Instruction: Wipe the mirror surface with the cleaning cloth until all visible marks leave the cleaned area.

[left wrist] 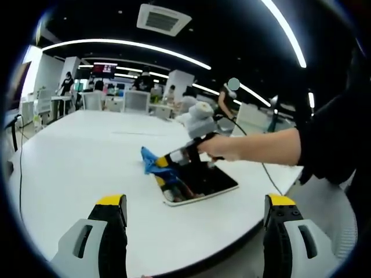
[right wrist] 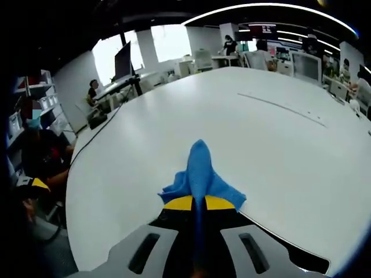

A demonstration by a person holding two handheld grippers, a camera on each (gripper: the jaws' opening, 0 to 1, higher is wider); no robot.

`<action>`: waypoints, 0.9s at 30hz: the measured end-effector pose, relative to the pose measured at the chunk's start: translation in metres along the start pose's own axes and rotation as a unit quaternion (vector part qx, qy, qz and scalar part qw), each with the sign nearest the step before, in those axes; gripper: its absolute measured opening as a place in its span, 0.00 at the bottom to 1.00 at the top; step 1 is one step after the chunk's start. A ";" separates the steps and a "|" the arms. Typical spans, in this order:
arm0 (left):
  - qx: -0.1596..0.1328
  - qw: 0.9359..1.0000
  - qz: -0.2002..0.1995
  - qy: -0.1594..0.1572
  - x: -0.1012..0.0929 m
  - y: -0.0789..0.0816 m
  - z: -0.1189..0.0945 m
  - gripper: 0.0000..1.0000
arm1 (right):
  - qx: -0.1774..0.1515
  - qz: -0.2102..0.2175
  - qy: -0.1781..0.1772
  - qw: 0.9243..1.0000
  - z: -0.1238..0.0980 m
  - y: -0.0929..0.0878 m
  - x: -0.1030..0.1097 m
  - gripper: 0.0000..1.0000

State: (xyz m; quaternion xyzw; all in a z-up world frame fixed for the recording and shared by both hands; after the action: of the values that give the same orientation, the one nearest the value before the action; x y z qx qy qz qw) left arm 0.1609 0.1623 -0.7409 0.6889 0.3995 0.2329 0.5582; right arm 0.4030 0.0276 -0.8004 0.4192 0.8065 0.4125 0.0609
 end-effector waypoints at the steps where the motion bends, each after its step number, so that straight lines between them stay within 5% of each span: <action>1: 0.000 1.000 0.001 -0.002 0.000 0.000 0.000 0.99 | 0.000 0.001 -0.002 1.000 -0.003 -0.001 -0.001 0.00; 27: -0.005 1.000 -0.001 -0.005 -0.001 0.001 0.000 0.98 | -0.003 0.042 -0.022 0.999 -0.027 -0.013 -0.021 0.00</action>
State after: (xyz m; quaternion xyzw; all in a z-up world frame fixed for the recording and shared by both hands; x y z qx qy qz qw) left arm 0.1610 0.1615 -0.7400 0.6868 0.3960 0.2313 0.5639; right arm 0.3959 -0.0084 -0.7970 0.4609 0.7855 0.4083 0.0625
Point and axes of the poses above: the point that each gripper's makers call its tool centre point, and the gripper's own axes: z roughly forward along the fingers, x roughly to its left, y roughly out of its top, the point moved 8 cm from there along -z, roughly backward along the fingers, and after that the axes turned 8 degrees about z, right-handed, at the moved point
